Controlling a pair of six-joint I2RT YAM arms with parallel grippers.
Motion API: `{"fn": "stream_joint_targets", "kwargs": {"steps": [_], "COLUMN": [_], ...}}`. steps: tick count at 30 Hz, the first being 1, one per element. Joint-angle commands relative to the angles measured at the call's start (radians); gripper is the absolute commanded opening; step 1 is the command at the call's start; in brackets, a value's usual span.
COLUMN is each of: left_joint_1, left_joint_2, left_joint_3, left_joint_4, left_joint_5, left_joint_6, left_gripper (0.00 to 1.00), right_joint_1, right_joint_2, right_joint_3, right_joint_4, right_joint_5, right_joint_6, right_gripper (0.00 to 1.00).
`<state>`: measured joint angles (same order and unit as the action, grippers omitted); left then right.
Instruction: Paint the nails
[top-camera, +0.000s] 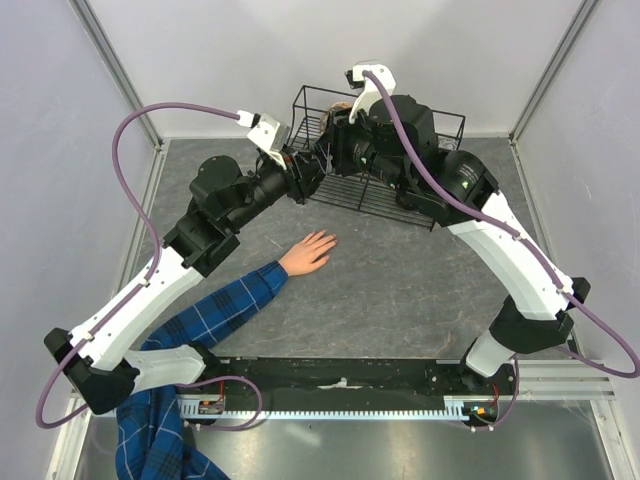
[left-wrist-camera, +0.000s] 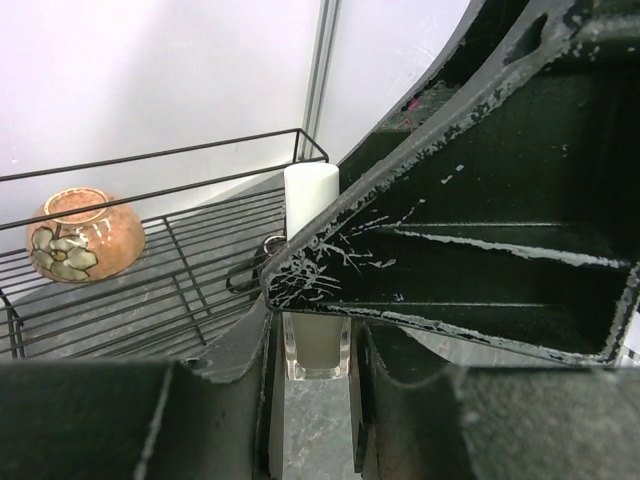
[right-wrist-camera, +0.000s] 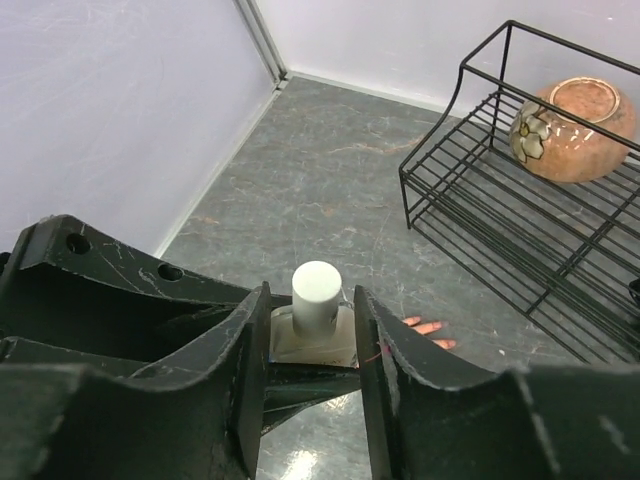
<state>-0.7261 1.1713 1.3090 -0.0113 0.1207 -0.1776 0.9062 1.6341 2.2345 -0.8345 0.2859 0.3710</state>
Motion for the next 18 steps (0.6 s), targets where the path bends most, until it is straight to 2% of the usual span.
{"fn": "stream_joint_targets", "kwargs": {"steps": [1,3,4,5,8,9,10,11,12,13,14,15,17,18], "left_joint_1": [-0.009,-0.007,-0.006,-0.006,0.001,0.007,0.031,0.051,0.079,0.140,0.169,0.194,0.250,0.260], "left_joint_2": [-0.005,-0.012,-0.018,-0.021,-0.036,-0.044,-0.058,-0.064,-0.068,-0.065,-0.064,-0.059,-0.027,-0.013], "left_joint_3": [0.055,0.053,0.038,0.030,0.018,0.012,-0.006,-0.016,-0.028,-0.052,-0.063,-0.074,-0.076,-0.065], "left_joint_4": [0.043,0.053,0.068,0.083,0.119,0.128,0.164,0.190,0.229,0.346,0.409,0.491,0.658,0.677], "left_joint_5": [-0.015,0.025,0.052,0.089,0.207,0.261,0.295,0.341,0.464,0.537,0.601,0.716,0.807,0.871], "left_joint_6": [0.026,-0.018,-0.039,-0.057,-0.138,-0.178,-0.204,-0.235,-0.325,-0.382,-0.443,-0.565,-0.672,-0.736], "left_gripper": [0.02,0.02,0.02,0.02,0.02,0.02,0.02,0.02,0.02,0.02,0.02,0.02,0.02,0.02], "right_joint_1": [0.005,0.005,0.003,0.002,-0.027,-0.076,-0.114,-0.154,-0.232,-0.262,-0.292,-0.294,-0.296,-0.296], "right_joint_2": [0.007,0.000,-0.006,-0.031,-0.132,-0.161,-0.192,-0.248,-0.278,-0.302,-0.337,-0.342,-0.301,-0.287], "right_joint_3": [0.034,0.014,0.001,-0.019,-0.189,-0.296,-0.349,-0.402,-0.514,-0.570,-0.622,-0.675,-0.652,-0.629], "right_joint_4": [-0.002,0.000,0.012,0.027,0.159,0.199,0.294,0.352,0.420,0.592,0.698,0.827,0.859,0.873], "right_joint_5": [0.030,0.019,0.007,-0.013,-0.207,-0.281,-0.511,-0.640,-0.775,-1.081,-1.193,-1.270,-1.411,-1.441], "right_joint_6": [-0.023,-0.027,-0.030,-0.056,-0.109,-0.118,-0.115,-0.104,-0.063,-0.016,0.040,0.146,0.195,0.225], "right_gripper": [0.42,0.35,0.11,0.00,0.00,0.00,0.00,0.00,0.00,0.00,0.00,0.00,0.00,0.00]}}
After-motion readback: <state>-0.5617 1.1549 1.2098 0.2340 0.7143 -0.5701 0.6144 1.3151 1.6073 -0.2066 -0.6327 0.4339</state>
